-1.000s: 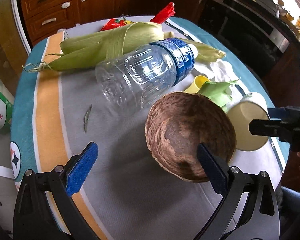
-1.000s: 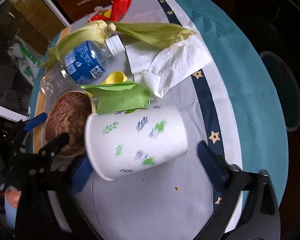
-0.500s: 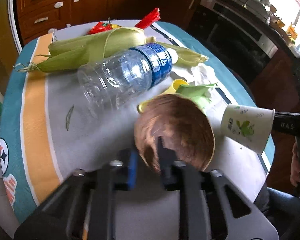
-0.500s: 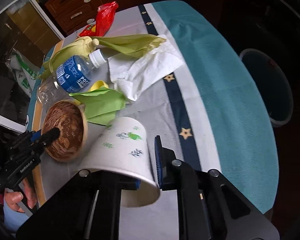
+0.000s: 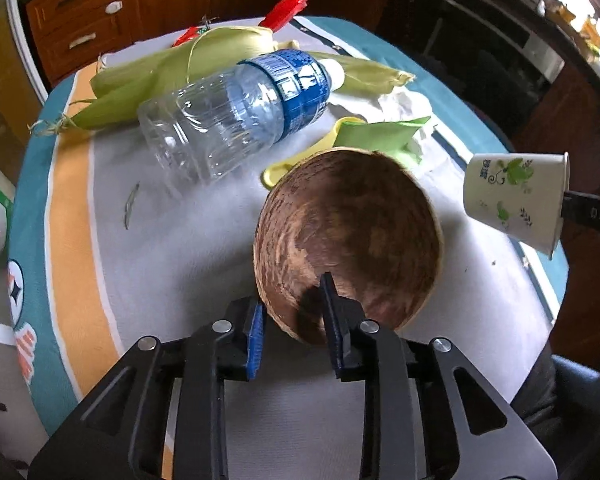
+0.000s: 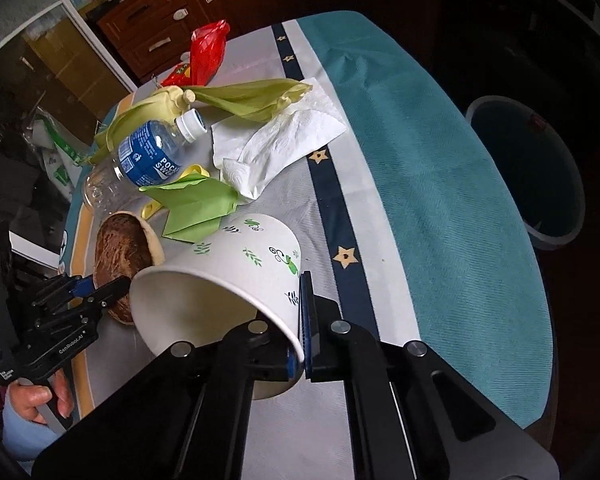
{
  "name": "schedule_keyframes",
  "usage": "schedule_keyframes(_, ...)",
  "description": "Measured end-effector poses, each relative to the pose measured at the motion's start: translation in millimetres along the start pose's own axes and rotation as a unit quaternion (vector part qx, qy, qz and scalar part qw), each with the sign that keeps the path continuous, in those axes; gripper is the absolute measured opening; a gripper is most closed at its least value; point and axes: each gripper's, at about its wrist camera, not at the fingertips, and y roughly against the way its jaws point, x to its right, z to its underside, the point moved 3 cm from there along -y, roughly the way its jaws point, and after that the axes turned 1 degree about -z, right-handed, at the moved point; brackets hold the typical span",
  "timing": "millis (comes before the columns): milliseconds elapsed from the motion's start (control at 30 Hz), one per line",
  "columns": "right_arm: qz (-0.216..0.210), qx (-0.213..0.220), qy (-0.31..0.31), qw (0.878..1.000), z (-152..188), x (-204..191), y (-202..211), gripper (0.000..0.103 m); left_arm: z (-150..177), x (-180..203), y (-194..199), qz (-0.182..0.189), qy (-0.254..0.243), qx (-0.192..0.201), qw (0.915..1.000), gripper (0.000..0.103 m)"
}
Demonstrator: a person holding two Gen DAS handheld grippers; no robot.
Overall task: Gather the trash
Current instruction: 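Grasp the coconut-shell bowl rim with the left gripper while the right grasps the paper cup, then carry the bowl and paper cup over the trash bin with both grippers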
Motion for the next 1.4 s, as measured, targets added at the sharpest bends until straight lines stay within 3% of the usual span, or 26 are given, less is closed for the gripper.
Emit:
schedule_keyframes(200,-0.016,0.014,-0.008,1.0,2.4,12.9,9.1,0.003,-5.2,16.6,23.5,-0.02,-0.01,0.035,0.9991,0.008)
schedule_keyframes(300,-0.022,0.017,-0.012,1.0,4.2,19.2,11.7,0.003,-8.9,27.3,32.8,-0.035,-0.015,0.042,0.9984,0.006)
schedule_keyframes(500,-0.03,0.029,-0.015,0.999,2.8,31.4,21.0,0.003,-9.8,44.8,44.2,-0.033,-0.025,0.042,0.9983,0.006)
schedule_keyframes(833,-0.041,0.059,-0.036,0.997,-3.4,57.4,43.9,0.003,-23.1,87.9,62.0,-0.009,-0.062,0.052,0.9967,0.006)
schedule_keyframes(1400,-0.041,0.121,-0.112,0.985,-24.7,148.6,86.4,0.003,-103.2,186.0,46.1,0.054,-0.137,0.061,0.9873,0.006)
